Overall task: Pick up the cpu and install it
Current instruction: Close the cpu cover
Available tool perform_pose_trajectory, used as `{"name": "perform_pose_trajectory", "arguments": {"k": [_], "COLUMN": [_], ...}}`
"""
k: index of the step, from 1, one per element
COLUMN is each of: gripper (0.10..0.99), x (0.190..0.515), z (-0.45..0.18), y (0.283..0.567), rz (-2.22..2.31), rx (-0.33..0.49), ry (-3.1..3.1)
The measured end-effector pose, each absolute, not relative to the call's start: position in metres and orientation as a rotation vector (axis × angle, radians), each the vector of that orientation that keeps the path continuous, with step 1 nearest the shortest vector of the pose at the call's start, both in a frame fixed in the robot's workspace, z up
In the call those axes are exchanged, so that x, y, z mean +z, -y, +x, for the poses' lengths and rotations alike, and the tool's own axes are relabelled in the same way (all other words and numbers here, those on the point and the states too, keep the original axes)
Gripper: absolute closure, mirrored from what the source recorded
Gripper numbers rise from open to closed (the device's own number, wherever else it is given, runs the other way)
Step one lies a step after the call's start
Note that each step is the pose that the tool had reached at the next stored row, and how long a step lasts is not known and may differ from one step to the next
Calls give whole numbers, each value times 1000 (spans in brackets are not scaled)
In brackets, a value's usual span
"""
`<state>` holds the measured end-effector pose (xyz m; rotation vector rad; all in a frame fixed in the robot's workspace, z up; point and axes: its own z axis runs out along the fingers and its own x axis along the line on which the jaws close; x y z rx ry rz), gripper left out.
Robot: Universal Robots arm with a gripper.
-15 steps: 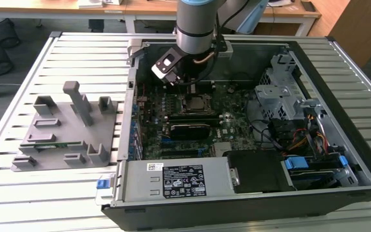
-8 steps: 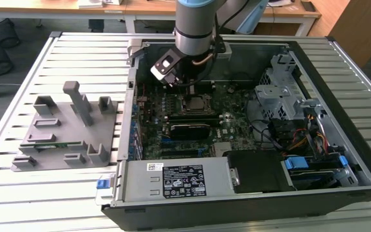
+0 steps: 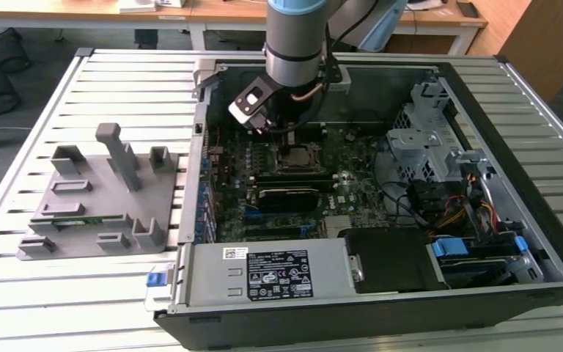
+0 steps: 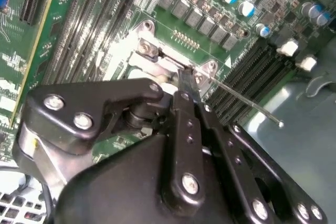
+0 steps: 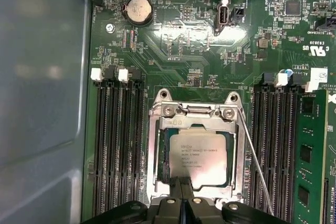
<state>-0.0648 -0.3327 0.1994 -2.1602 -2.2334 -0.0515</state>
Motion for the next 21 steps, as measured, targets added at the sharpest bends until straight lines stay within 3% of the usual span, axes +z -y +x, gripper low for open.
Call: {"name": "perform_pose_trajectory", "arguments": {"k": [21], "gripper": [980], "x": [207], "z": [-65], "y": [333], "rz": [-2161], "rx": [-54], "ry": [2235]}}
